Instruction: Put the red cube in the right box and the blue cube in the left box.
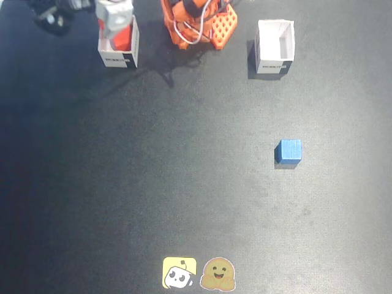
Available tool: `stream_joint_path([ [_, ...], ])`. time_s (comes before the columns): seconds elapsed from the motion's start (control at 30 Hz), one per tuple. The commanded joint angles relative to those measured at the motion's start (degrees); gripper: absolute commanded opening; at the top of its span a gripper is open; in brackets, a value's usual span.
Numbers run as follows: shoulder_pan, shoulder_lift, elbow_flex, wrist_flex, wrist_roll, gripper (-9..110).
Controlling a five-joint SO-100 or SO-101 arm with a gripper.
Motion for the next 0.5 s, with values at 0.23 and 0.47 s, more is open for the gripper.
stream_joint_path([
  [0.23, -22.50, 2.72, -5.01, -0.70, -0.70, 0],
  [0.47, -41.48, 9.84, -2.99, 0.18, 3.34, 0],
])
